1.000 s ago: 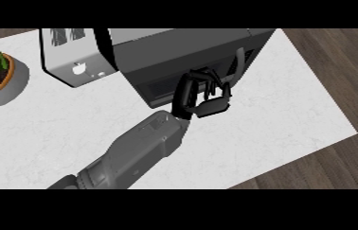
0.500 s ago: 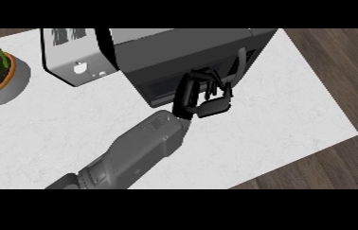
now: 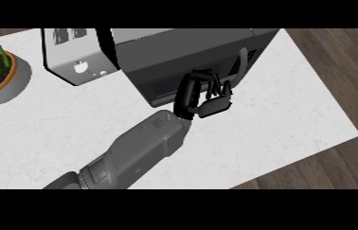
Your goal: Pick up the milk, place it into the microwave and close the microwave
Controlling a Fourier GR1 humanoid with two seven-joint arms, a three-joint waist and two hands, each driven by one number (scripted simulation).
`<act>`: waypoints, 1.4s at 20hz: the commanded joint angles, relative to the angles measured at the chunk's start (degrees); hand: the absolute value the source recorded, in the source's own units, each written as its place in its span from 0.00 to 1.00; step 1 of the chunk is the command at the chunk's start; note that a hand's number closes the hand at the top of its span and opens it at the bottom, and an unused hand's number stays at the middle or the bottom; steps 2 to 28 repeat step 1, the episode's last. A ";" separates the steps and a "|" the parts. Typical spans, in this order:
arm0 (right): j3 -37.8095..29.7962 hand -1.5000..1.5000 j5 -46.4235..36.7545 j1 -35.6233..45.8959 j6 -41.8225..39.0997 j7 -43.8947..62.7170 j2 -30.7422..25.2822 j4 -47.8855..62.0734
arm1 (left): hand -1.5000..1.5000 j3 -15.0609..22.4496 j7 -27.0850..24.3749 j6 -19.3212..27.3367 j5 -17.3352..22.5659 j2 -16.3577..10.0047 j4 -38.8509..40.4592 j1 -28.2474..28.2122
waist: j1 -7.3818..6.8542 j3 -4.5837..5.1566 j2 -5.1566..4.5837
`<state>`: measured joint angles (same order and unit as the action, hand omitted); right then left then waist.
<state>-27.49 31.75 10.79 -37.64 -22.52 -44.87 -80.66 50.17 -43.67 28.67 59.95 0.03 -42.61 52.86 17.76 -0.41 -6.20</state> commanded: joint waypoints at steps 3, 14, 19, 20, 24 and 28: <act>-0.48 0.00 0.43 1.09 -1.03 -0.28 -1.08 1.95 | 1.00 -2.31 1.43 -0.98 1.22 -0.03 4.45 4.79 | 0.11 0.15 -0.69; -0.48 0.00 0.43 1.09 -1.03 -0.28 -1.08 1.95 | 1.00 -2.31 1.43 -0.98 1.22 -0.03 4.45 4.79 | 0.11 0.15 -0.69; -0.48 0.00 0.43 1.09 -1.03 -0.28 -1.08 1.95 | 1.00 -2.31 1.43 -0.98 1.22 -0.03 4.45 4.79 | 0.11 0.15 -0.69; -0.48 0.00 0.43 1.09 -1.03 -0.28 -1.08 1.95 | 1.00 -2.31 1.43 -0.98 1.22 -0.03 4.45 4.79 | 0.11 0.15 -0.69; -0.48 0.00 0.43 1.09 -1.03 -0.28 -1.08 1.95 | 1.00 -2.31 1.43 -0.98 1.22 -0.03 4.45 4.79 | 0.11 0.15 -0.69; -0.48 0.00 0.43 1.09 -1.03 -0.28 -1.08 1.95 | 1.00 -2.31 1.43 -0.98 1.22 -0.03 4.45 4.79 | 0.11 0.15 -0.69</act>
